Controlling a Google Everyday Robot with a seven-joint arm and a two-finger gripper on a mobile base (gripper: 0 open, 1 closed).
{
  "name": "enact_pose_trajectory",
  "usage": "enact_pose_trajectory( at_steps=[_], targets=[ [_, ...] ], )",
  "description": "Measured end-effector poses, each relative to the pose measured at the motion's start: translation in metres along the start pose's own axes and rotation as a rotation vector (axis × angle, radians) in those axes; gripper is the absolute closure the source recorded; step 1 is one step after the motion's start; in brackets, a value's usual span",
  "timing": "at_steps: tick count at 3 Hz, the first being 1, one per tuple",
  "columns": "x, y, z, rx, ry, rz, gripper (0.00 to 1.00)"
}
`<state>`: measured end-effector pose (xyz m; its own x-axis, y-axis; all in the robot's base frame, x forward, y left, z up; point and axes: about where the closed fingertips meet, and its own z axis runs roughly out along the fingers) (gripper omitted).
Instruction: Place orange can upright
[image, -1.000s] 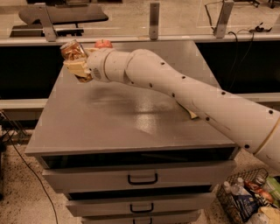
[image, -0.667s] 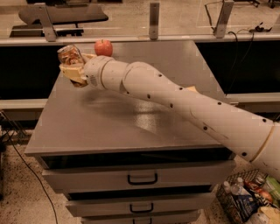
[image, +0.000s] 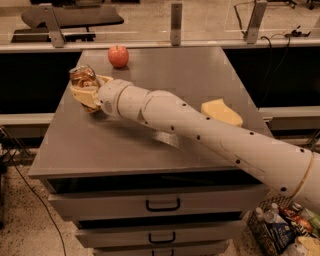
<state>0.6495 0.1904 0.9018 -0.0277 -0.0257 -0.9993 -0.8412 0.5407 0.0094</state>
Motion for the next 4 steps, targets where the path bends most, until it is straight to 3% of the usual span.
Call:
enact_pose_trajectory(
  at_steps=[2, 3, 4],
  targets=[
    [0.02, 0.004, -0.017, 0.007, 0.024, 0.032, 0.38],
    [0.02, 0.004, -0.017, 0.007, 0.024, 0.032, 0.15],
    [0.025, 0.005, -0.029, -0.016, 0.046, 0.046, 0.0]
  ],
)
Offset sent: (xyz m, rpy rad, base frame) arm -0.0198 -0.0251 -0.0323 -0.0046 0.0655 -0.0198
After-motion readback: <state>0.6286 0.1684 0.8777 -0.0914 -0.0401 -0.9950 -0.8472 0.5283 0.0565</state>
